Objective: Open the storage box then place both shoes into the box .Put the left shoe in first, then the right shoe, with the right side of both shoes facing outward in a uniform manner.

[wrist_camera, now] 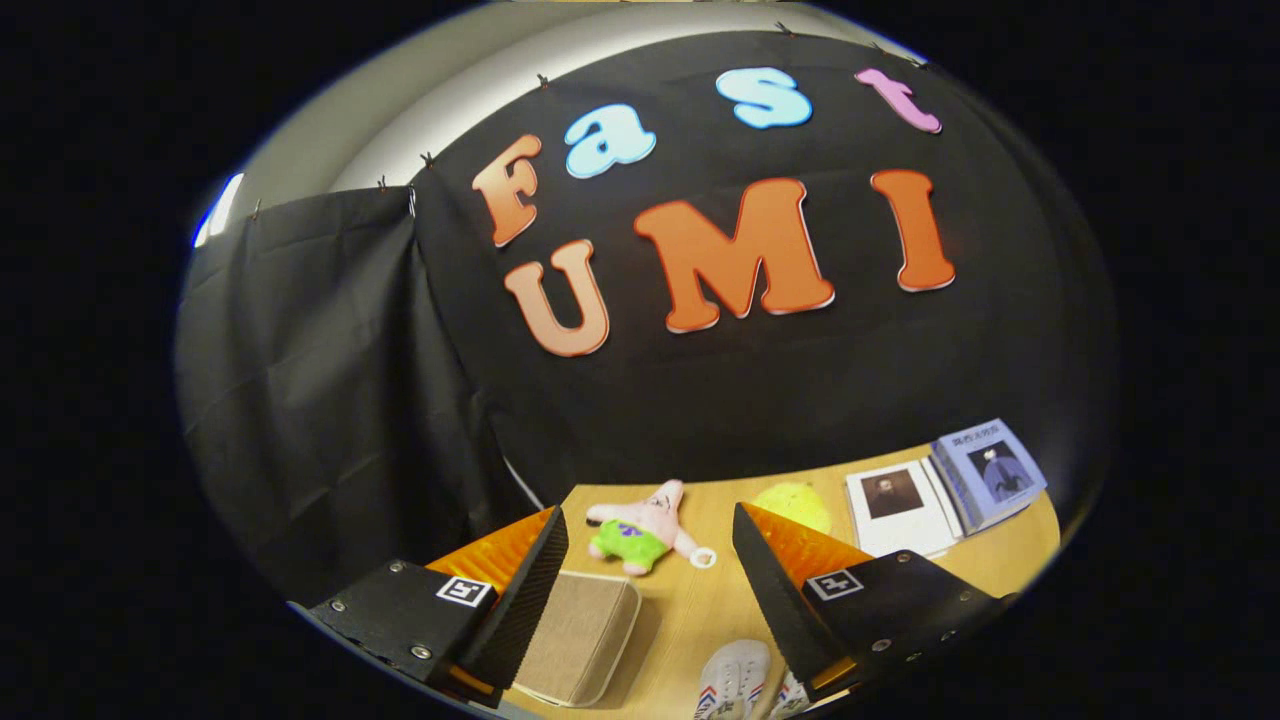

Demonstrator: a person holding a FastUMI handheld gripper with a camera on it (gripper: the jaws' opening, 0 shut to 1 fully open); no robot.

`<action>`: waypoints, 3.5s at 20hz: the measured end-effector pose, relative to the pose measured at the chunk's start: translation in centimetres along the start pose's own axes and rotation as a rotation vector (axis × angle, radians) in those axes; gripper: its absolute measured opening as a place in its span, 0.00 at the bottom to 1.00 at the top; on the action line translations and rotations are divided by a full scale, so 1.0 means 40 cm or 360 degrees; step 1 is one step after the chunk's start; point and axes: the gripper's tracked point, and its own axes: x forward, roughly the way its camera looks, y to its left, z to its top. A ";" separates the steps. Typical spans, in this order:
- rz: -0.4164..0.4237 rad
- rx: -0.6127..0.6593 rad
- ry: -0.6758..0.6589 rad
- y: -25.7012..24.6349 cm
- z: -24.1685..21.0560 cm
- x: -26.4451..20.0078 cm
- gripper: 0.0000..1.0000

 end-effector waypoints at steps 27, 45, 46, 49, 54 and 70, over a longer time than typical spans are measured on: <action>0.0400 0.0777 0.1049 0.116 -0.629 0.204 0.98; 0.0649 0.1107 0.0917 0.127 -0.503 0.158 0.59; 0.0677 0.1122 0.0891 0.134 -0.482 0.152 0.56; 0.0655 0.1047 0.0921 0.142 -0.505 0.159 0.39; 0.0546 0.1007 0.1037 0.157 -0.568 0.171 0.23; 0.0959 0.0797 0.0815 0.529 -0.244 0.152 0.06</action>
